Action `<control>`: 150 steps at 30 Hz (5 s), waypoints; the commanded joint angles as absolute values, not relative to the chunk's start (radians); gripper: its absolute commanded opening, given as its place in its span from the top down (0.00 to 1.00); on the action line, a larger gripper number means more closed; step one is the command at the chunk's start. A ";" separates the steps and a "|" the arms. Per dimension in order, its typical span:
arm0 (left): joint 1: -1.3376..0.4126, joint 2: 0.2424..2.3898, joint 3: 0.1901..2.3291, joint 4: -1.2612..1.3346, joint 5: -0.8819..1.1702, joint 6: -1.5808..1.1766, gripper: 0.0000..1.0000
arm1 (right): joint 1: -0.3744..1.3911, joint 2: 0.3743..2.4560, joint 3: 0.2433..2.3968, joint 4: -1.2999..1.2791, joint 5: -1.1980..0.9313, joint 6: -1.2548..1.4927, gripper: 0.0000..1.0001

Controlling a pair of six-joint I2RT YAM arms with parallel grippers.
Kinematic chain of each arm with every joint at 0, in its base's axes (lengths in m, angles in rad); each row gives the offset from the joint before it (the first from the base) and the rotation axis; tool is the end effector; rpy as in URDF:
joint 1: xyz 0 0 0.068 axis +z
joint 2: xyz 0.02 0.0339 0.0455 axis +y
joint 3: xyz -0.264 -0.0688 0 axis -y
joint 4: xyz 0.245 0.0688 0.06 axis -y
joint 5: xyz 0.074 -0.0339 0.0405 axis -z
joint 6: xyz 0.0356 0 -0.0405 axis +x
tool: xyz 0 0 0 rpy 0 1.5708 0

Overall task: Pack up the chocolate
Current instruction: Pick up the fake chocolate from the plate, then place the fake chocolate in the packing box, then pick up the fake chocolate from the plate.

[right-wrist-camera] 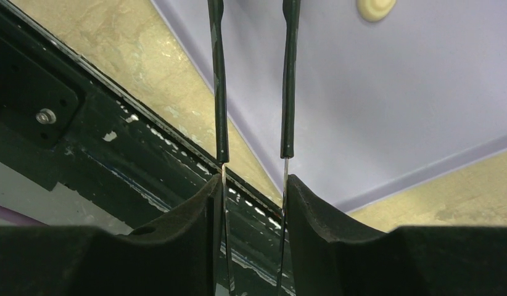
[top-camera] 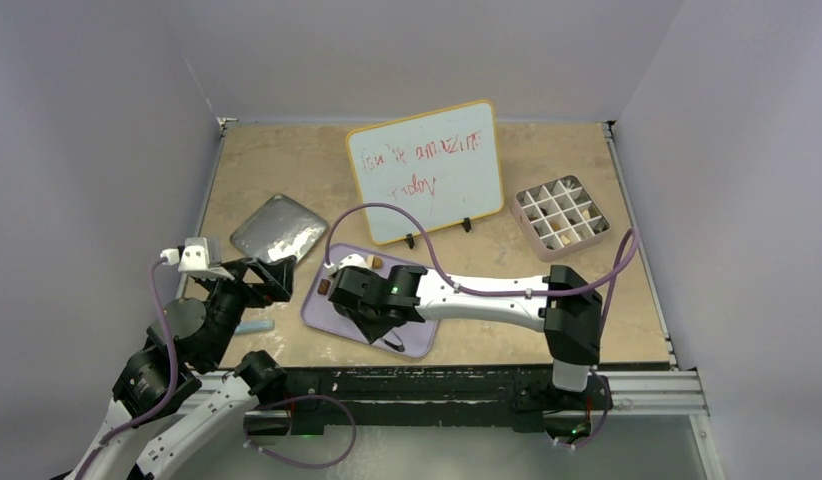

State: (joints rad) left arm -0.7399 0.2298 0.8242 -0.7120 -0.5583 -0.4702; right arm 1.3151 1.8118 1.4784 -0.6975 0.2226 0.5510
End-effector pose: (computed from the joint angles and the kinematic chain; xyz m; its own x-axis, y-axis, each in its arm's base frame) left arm 0.0391 -0.0102 0.3483 -0.1603 -0.3740 -0.9135 0.1242 0.9105 -0.3945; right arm 0.1063 0.3754 0.2531 -0.6638 -0.5204 -0.5371 -0.6659 0.7382 0.1078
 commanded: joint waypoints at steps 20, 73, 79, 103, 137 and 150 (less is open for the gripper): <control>-0.739 0.221 0.825 -0.681 -0.574 -0.474 0.02 | 1.331 1.973 1.687 -0.811 0.324 0.578 0.63; -0.741 0.256 0.821 -0.678 -0.532 -0.466 0.01 | 0.350 1.460 1.393 -0.847 0.487 0.322 0.72; -0.739 0.257 0.823 -0.681 -0.523 -0.467 0.02 | 0.142 1.532 1.390 -0.737 0.423 0.301 0.72; -0.739 0.261 0.815 -0.663 -0.499 -0.451 0.01 | -0.035 1.675 1.430 -0.699 0.366 0.296 0.70; -0.741 0.258 0.817 -0.672 -0.520 -0.459 0.01 | -0.009 1.512 1.379 -0.706 0.207 0.260 0.60; -0.740 0.276 0.821 -0.676 -0.534 -0.458 0.01 | 0.514 1.385 1.378 -0.789 0.259 0.274 0.60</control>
State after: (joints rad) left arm -0.7403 0.2611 0.8204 -0.6983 -0.5133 -0.4679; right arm 0.3737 1.4395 1.3651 -0.7349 0.2424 0.2756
